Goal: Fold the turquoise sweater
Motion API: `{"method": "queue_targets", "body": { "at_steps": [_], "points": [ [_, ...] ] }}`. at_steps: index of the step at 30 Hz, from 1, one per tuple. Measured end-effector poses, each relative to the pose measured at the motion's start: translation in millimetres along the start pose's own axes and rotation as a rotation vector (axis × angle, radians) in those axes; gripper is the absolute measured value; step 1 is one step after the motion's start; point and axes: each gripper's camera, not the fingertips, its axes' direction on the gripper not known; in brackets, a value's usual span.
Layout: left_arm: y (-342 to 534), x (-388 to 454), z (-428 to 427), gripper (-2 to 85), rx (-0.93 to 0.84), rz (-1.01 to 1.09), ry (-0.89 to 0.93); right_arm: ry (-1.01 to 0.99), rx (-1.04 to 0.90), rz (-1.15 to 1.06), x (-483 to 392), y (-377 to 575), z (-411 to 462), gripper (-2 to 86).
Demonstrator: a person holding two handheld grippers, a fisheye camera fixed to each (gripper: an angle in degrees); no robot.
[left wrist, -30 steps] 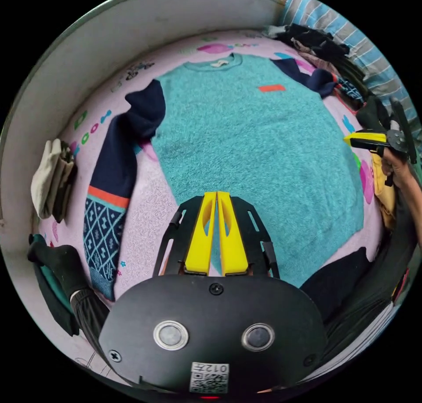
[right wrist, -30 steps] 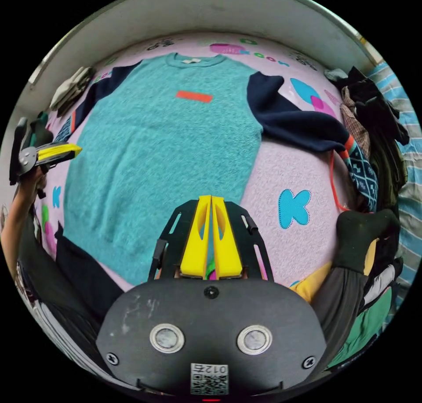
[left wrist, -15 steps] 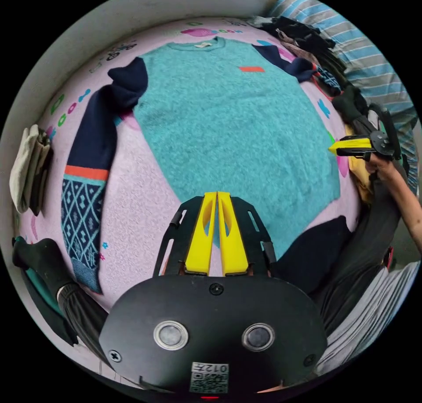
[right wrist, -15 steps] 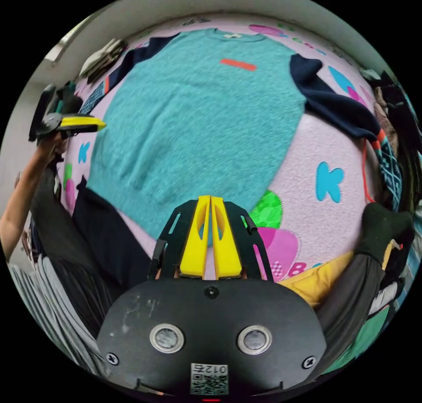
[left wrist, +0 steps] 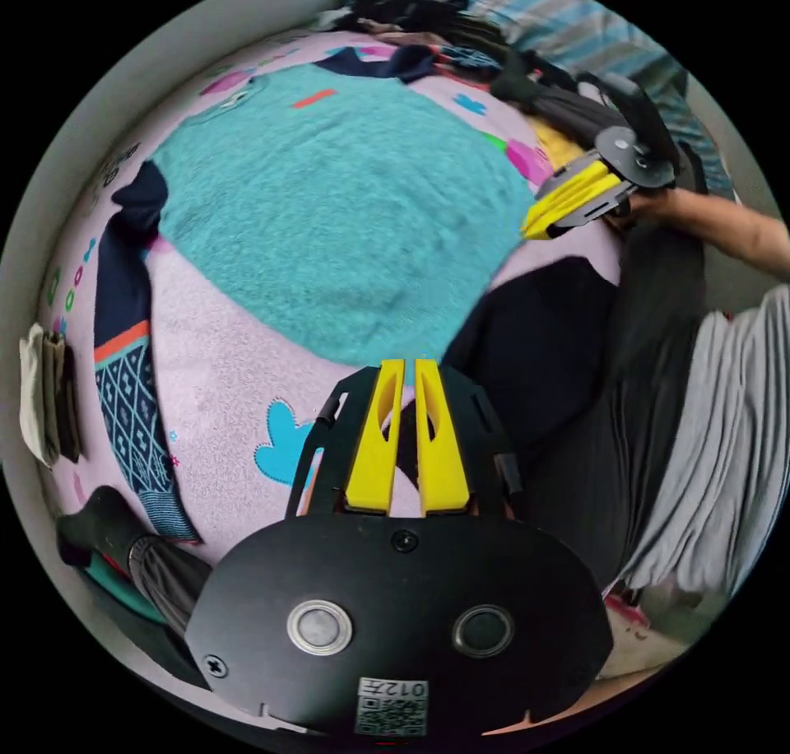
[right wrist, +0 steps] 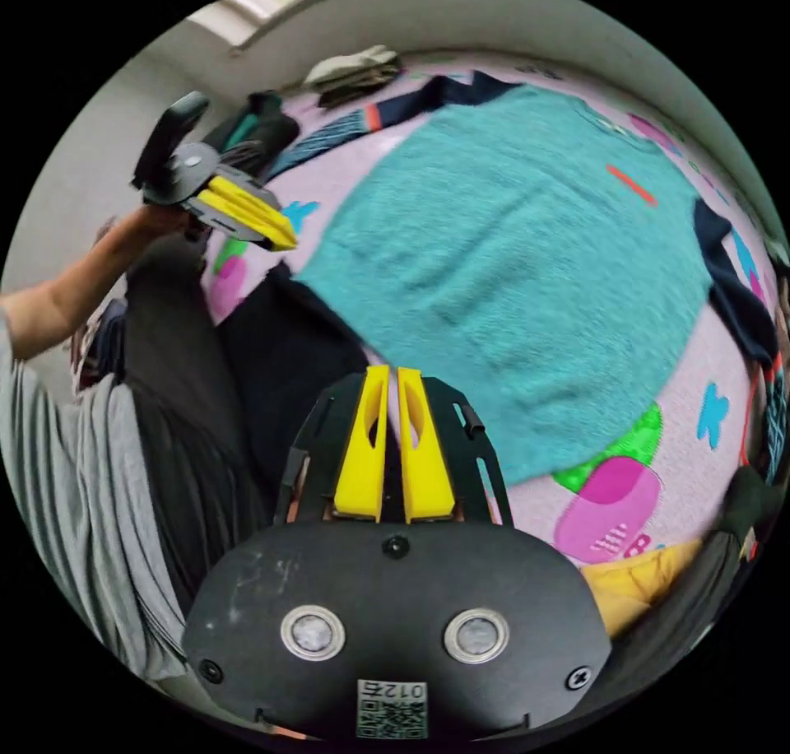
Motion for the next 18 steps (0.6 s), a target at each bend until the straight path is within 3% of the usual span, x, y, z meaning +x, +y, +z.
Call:
{"method": "queue_targets", "body": {
  "at_steps": [3, 7, 10, 12, 15, 16, 18],
  "points": [
    [1, 34, 9, 5.0, -0.007, 0.112, -0.017, 0.054, 0.005, -0.157, -51, 3, 23, 6.3],
    [-11, 63, 50, 8.5, -0.145, 0.244, -0.161, 0.164, -0.040, -0.294, -92, 6, 62, 11.5],
    [-18, 64, 83, 9.8, -0.263, 0.272, -0.255, 0.275, -0.116, -0.371, -107, 9, 88, 13.3],
    [-21, 62, 87, 9.8, -0.248, 0.275, -0.261, 0.312, -0.094, -0.393, -114, 13, 92, 13.3],
    [-20, 51, 93, 8.2, -0.238, 0.248, -0.236, 0.279, -0.101, -0.333, -114, 11, 95, 8.8],
    [-21, 46, 96, 7.0, -0.262, 0.252, -0.220, 0.216, -0.125, -0.315, -111, 8, 95, 3.9],
    [-24, 35, 103, 5.1, -0.341, 0.273, -0.115, 0.071, -0.139, -0.228, -99, 4, 96, 2.2]
  ]
}}
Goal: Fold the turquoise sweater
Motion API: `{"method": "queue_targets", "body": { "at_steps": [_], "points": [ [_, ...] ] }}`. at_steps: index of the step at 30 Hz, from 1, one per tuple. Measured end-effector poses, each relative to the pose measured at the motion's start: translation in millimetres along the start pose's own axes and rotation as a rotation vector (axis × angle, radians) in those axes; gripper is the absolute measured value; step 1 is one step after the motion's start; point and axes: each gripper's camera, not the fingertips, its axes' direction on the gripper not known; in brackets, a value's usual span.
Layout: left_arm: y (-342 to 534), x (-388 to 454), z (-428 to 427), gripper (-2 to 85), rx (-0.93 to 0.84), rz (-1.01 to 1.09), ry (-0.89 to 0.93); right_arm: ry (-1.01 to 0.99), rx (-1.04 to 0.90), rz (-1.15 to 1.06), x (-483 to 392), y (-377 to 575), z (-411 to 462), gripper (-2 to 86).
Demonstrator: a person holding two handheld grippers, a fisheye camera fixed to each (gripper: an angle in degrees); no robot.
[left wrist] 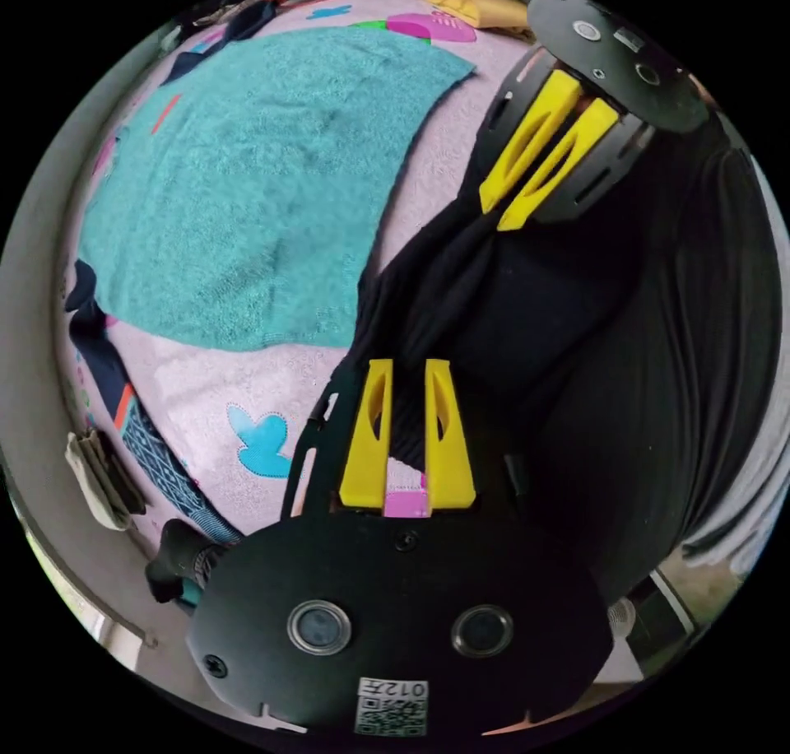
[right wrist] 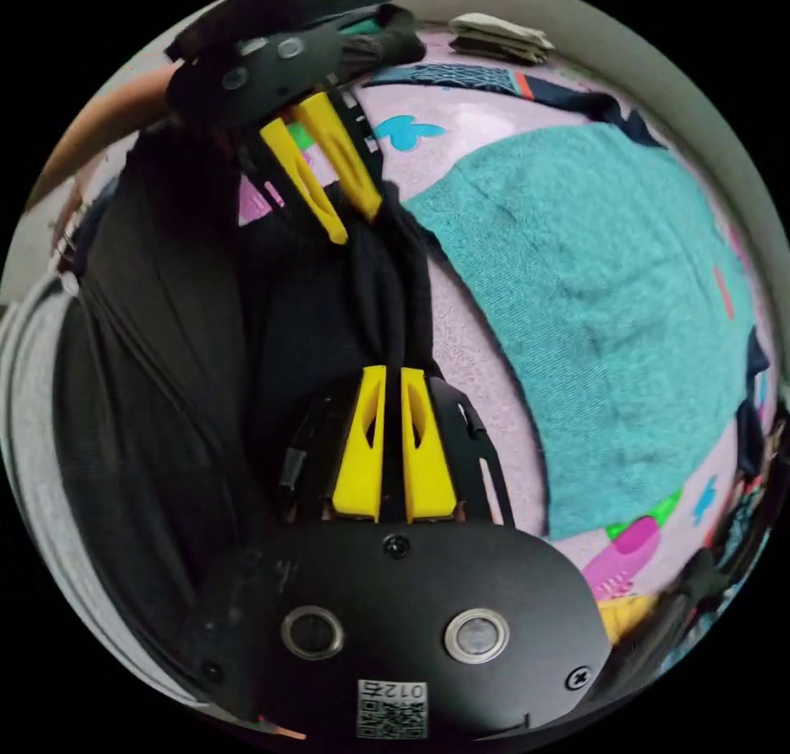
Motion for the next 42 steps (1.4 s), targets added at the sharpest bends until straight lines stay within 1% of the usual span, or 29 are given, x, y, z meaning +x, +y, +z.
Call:
{"method": "queue_targets", "body": {
  "at_steps": [1, 2, 3, 4, 5, 6, 7, 8, 10, 12, 14, 17, 19, 20, 22, 23, 25, 26, 27, 28, 29, 30, 33, 36, 39, 42],
  "points": [
    [1, -8, 7, 4.0, -0.042, 0.036, 0.126, -0.105, -0.008, 0.029, 9, 0, 1, 1.6],
    [2, -12, 10, 3.8, -0.061, 0.069, 0.200, -0.268, 0.000, 0.063, 21, 1, 0, 1.1],
    [7, -16, 16, 3.2, -0.110, 0.157, 0.374, -0.380, 0.006, 0.073, 26, 2, -1, 0.9],
    [15, -21, 18, 2.9, -0.109, 0.227, 0.516, -0.619, -0.001, 0.081, 36, 3, 0, 0.7],
    [19, -26, 17, 2.8, -0.086, 0.236, 0.556, -0.762, 0.005, 0.123, 46, 7, 5, 0.7],
    [26, -41, 20, 2.7, -0.051, 0.196, 0.609, -0.786, 0.012, 0.158, 51, 9, 8, 0.8],
    [31, -63, 28, 2.8, -0.016, 0.102, 0.653, -0.786, 0.025, 0.247, 60, 13, 17, 1.1],
    [34, -75, 34, 2.8, -0.001, 0.046, 0.675, -0.775, 0.031, 0.334, 67, 15, 27, 1.6],
    [41, -106, 63, 3.2, 0.020, -0.075, 0.759, -0.751, 0.033, 0.402, 68, 14, 38, 2.4],
    [45, -114, 81, 3.6, 0.015, -0.133, 0.722, -0.631, 0.039, 0.392, 54, 9, 39, 3.2],
    [52, -114, 82, 4.0, 0.067, -0.123, 0.677, -0.484, 0.061, 0.304, 28, 1, 33, 4.2],
    [78, -116, 73, 4.6, 0.174, -0.175, 0.547, -0.350, 0.056, 0.206, -6, -11, 31, 5.6],
    [115, -131, 61, 5.0, 0.296, -0.283, 0.463, -0.292, 0.039, 0.150, -26, -20, 30, 6.2],
    [126, -136, 58, 5.0, 0.334, -0.323, 0.452, -0.242, 0.015, 0.108, -40, -27, 29, 6.9],
    [179, -157, 48, 5.0, 0.487, -0.521, 0.380, -0.160, 0.014, 0.048, -59, -35, 22, 7.6],
    [193, -161, 45, 5.0, 0.517, -0.571, 0.345, -0.090, 0.049, 0.030, -70, -41, 12, 7.2],
    [249, -171, 35, 5.0, 0.602, -0.815, 0.144, 0.019, 0.138, 0.010, -83, -53, -7, 6.1],
    [263, -173, 33, 5.0, 0.619, -0.872, 0.097, 0.062, 0.185, 0.008, -90, -64, -17, 6.1],
    [289, -179, 31, 5.2, 0.629, -0.989, 0.013, 0.073, 0.199, 0.002, -93, -71, -20, 6.1],
    [313, -187, 32, 5.3, 0.619, -1.090, -0.053, 0.094, 0.222, -0.012, -99, -87, -25, 6.0],
    [323, -192, 34, 5.5, 0.612, -1.121, -0.069, 0.115, 0.242, -0.030, -107, -105, -26, 6.0],
    [341, -204, 41, 5.8, 0.580, -1.170, -0.067, 0.122, 0.253, -0.045, -111, -116, -26, 6.0],
    [373, -239, 72, 7.1, 0.502, -1.251, 0.017, 0.144, 0.312, -0.113, -142, -173, -20, 6.3],
    [394, -264, 106, 8.9, 0.430, -1.306, 0.080, 0.175, 0.351, -0.182, -182, -232, -6, 6.4],
    [405, -281, 135, 10.8, 0.341, -1.306, 0.121, 0.178, 0.371, -0.211, -218, -281, 10, 6.4],
    [419, -288, 151, 11.9, 0.317, -1.312, 0.107, 0.238, 0.382, -0.218, -246, -322, 29, 6.5]
  ]
}}
